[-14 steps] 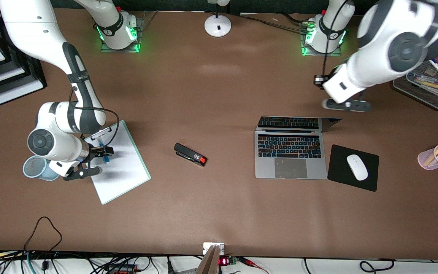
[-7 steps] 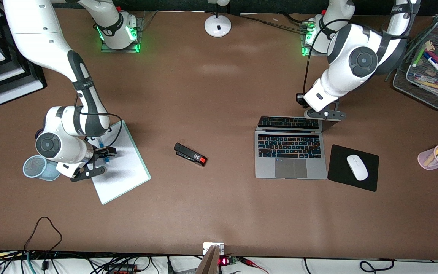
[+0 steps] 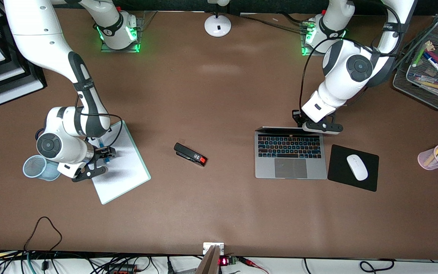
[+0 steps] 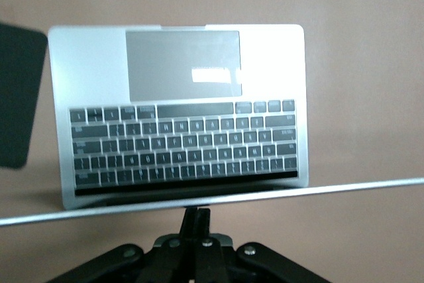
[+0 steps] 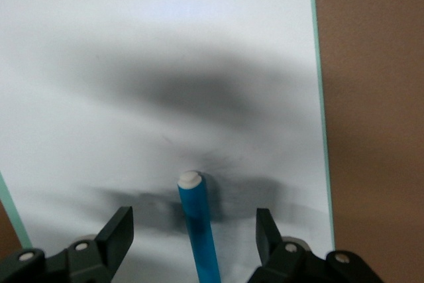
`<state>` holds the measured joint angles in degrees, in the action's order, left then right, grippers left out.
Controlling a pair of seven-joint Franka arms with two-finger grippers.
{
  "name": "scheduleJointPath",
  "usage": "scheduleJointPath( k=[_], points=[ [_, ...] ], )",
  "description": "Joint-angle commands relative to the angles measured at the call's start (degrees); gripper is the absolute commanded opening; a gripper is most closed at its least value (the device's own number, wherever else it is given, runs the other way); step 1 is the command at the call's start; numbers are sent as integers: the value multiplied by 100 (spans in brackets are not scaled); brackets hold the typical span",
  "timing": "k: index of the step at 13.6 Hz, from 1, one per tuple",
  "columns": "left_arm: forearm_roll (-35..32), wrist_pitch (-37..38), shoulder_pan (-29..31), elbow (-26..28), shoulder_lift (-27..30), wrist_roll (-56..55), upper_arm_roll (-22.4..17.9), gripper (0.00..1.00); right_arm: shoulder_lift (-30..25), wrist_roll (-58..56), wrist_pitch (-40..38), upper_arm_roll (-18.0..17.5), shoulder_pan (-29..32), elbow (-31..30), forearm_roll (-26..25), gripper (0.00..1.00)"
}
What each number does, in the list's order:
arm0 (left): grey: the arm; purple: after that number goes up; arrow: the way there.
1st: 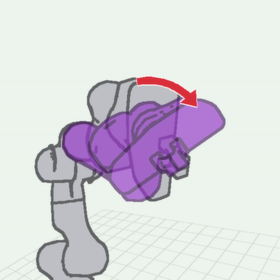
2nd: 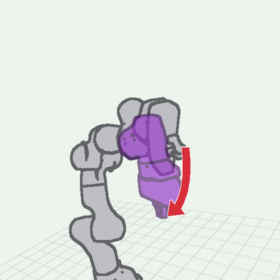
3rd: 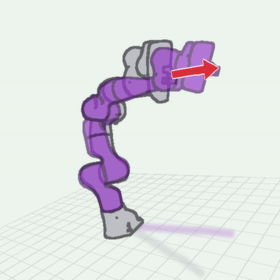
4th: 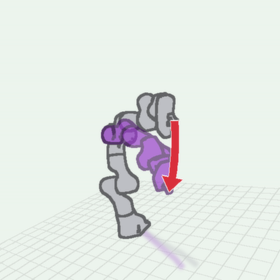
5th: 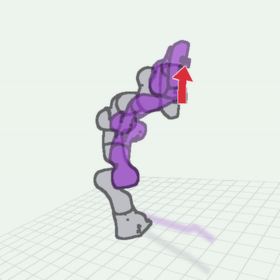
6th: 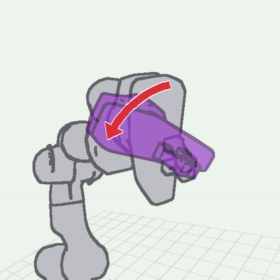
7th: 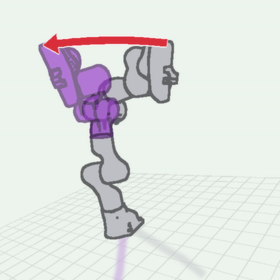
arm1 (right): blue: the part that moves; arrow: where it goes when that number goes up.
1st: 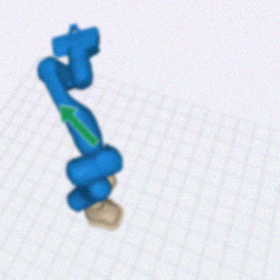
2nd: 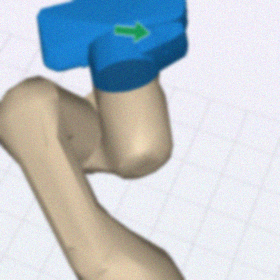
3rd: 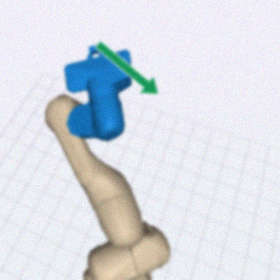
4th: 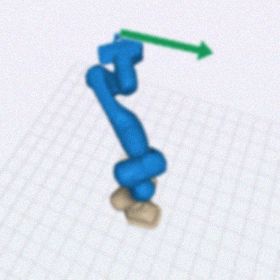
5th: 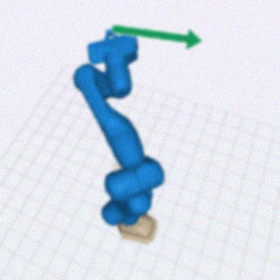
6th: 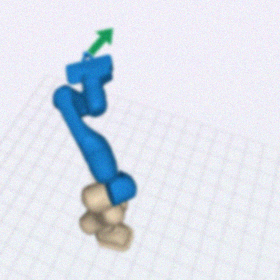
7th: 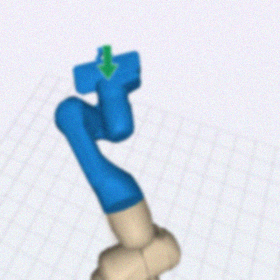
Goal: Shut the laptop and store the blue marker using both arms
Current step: 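Grasp the blue marker with the right gripper while the left gripper pushes the laptop lid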
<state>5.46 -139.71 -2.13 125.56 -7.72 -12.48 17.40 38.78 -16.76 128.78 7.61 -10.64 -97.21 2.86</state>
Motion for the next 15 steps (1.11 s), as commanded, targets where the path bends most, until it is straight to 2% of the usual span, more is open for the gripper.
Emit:
scheduleJointPath(
  k=[1,2,4,10,15],
  points=[
    [-325,-231,72,-303,-308,176,-17,0,103,-309,86,12,18,35,109,83],
    [-352,-319,73,-452,-474,228,-35,0,112,-328,130,12,45,44,118,82],
    [-352,-355,90,-821,-843,229,-44,0,121,-345,148,12,54,44,109,71],
    [-606,-355,73,-1823,-1863,246,-105,0,121,-354,148,12,45,44,109,50],
    [-941,-355,55,-2413,-2619,246,-184,0,121,-363,139,12,36,123,109,42]
  ],
)
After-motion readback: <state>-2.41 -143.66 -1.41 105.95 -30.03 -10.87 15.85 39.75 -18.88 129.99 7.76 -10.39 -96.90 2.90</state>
